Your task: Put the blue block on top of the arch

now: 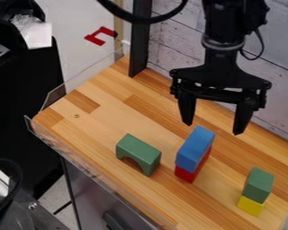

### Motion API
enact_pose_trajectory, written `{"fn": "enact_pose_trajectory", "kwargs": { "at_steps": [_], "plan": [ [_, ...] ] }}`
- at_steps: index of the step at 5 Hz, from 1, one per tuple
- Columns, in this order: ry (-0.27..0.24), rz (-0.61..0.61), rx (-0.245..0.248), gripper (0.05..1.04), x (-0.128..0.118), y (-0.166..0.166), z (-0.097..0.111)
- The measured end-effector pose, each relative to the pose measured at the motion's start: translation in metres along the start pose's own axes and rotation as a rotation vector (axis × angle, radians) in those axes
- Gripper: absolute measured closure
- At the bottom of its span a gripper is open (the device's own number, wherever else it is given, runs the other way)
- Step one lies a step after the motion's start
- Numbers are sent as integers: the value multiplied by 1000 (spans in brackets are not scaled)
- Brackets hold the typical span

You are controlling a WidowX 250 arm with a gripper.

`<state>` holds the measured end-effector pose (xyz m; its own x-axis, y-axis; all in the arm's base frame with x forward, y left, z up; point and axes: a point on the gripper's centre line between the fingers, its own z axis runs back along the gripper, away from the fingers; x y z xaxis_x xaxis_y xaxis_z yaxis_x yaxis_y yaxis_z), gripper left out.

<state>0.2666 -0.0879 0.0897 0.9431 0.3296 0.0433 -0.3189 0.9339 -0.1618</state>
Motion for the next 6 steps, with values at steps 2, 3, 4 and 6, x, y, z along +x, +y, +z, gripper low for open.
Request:
{"fn": "enact_pose_trajectory", "kwargs": {
  "at_steps": [2, 3, 4, 6],
  "plan": [
    [21, -46, 29, 83, -2, 5, -10],
    [55, -80, 93, 83, 0, 1, -20],
    [87, -110, 174, 83, -1, -3, -26],
    [147, -120, 216, 83, 4, -6, -43]
  ]
}}
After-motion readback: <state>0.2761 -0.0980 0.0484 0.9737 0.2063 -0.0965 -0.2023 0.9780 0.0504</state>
